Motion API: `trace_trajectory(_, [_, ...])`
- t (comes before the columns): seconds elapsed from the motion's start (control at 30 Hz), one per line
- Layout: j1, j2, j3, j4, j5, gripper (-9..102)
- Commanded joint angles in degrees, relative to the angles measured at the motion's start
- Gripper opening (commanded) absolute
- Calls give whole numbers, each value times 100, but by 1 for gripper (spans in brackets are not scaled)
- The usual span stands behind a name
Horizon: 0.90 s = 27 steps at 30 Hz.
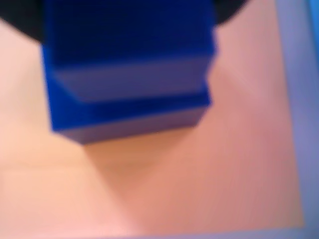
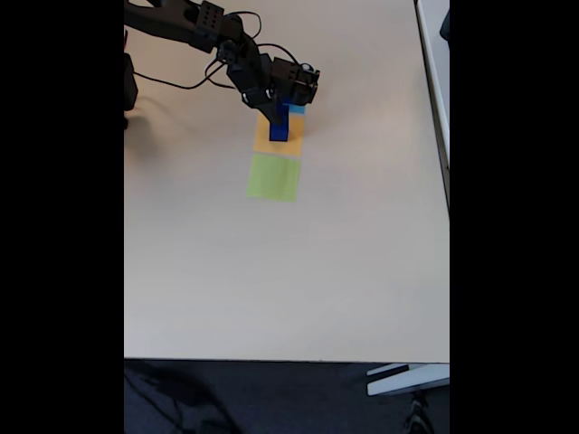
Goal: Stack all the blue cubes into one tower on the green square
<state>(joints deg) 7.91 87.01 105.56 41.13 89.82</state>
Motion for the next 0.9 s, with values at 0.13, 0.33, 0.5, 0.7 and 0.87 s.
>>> trace_trajectory(0.13, [-53, 44, 35, -149, 79, 0])
trace_trajectory(0.33, [-53, 35, 35, -176, 62, 0])
trace_trajectory(0.5, [-62, -18, 35, -246, 70, 0])
trace_trajectory(0.7, [-70, -35, 35, -264, 88, 0])
trace_trajectory(0.87, [-70, -35, 53, -264, 97, 0])
